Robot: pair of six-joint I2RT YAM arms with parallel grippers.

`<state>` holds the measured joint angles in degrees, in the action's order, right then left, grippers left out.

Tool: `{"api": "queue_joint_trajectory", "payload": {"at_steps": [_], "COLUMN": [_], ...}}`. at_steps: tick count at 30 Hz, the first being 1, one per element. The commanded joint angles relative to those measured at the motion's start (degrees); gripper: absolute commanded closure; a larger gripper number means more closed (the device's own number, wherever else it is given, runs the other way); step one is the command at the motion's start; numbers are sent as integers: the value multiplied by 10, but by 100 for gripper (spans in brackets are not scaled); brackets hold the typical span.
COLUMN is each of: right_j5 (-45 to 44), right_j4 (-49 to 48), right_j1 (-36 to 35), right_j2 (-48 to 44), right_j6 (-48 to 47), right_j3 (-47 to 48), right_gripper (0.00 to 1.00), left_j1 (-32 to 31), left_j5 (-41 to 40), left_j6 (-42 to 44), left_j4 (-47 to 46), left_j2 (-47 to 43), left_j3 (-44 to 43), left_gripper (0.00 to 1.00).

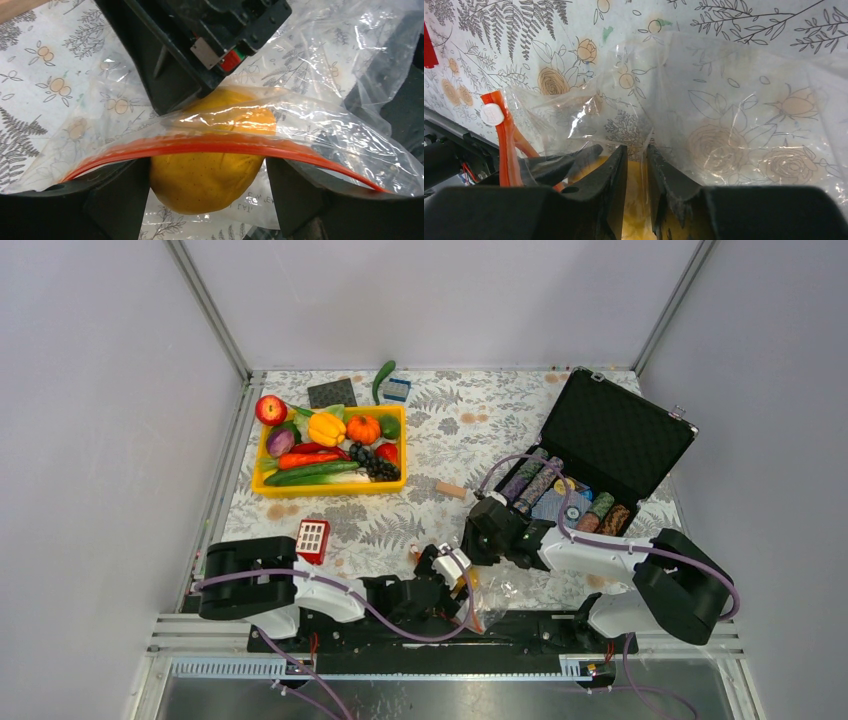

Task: Open the zip-top bag and remove the fake food
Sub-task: Pick up the fake vegetable from the zipper food storage bag.

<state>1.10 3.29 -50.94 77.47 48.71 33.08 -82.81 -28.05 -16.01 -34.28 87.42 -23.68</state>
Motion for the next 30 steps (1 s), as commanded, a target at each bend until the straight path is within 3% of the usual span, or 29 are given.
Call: {"api": "queue_joint_trajectory", "payload": {"at_steps": [1,7,18,24,30], "right_j5": [13,-7,-180,-213,-217], "right_j4": [-17,-10,126,151,176], "right_j1": [0,0,0,0,0], "right_j2": [-15,-25,-71,-100,-158], "right_j6": [11,17,0,-17,-40], "right_j3": [-4,-12,3,8,29], "right_gripper": [72,72,73,73,71], "left_j1": [-2,-3,-3,-3,-3], "left_j5": [27,24,79,82,102], "left_j6": [-20,-24,-79,-91,-96], "left_j4": [-2,36,307,440,586], "left_j2": [6,-29,-182,-312,-388], "left_j3": [-24,-26,-69,-74,-136], "left_gripper": [25,37,43,44,44]}}
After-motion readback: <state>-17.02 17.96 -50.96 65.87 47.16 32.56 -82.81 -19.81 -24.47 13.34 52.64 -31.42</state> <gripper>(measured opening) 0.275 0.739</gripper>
